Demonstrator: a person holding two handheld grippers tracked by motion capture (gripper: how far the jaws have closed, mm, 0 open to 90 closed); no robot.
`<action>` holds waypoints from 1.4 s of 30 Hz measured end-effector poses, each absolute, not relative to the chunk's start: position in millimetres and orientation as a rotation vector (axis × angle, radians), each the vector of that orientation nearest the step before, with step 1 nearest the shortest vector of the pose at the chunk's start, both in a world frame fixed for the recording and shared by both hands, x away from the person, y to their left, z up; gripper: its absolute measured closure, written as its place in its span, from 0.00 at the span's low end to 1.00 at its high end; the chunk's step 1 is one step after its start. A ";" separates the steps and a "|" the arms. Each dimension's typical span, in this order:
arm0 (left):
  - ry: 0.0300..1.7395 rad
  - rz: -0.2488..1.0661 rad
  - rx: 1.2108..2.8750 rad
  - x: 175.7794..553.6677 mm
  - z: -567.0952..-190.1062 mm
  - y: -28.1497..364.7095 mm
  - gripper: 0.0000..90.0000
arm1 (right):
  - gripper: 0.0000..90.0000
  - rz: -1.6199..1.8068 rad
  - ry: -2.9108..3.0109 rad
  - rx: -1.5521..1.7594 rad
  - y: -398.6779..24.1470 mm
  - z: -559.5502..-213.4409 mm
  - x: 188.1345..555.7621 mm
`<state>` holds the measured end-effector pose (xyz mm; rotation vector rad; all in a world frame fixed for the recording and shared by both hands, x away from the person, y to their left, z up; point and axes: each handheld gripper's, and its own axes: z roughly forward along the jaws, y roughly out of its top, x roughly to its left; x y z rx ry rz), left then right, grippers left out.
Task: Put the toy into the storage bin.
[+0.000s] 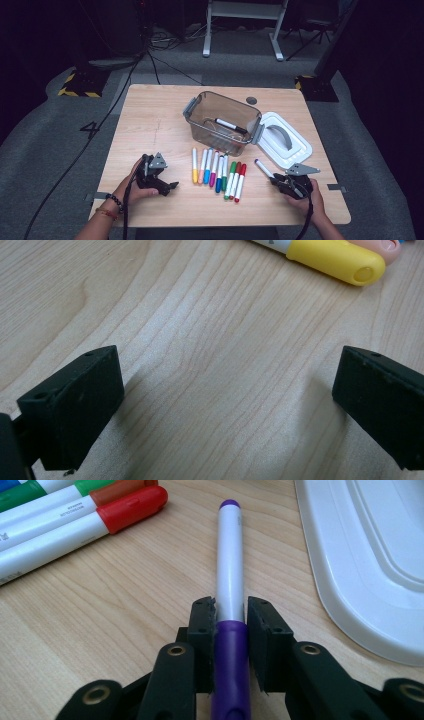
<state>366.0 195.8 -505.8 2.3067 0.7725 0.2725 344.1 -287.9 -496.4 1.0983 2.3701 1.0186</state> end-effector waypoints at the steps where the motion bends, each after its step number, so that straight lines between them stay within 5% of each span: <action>1: 0.772 0.273 2.307 366.0 -505.8 195.8 0.01 | 0.82 1.016 2.369 1.092 -287.7 -496.4 344.8; 21: 0.773 0.273 2.307 366.4 -505.7 195.3 0.01 | 0.83 1.030 2.279 1.032 -300.2 -479.7 341.9; 42: 0.776 0.275 2.307 366.3 -505.6 195.1 0.01 | 0.83 1.165 2.130 0.958 -328.5 -409.7 361.8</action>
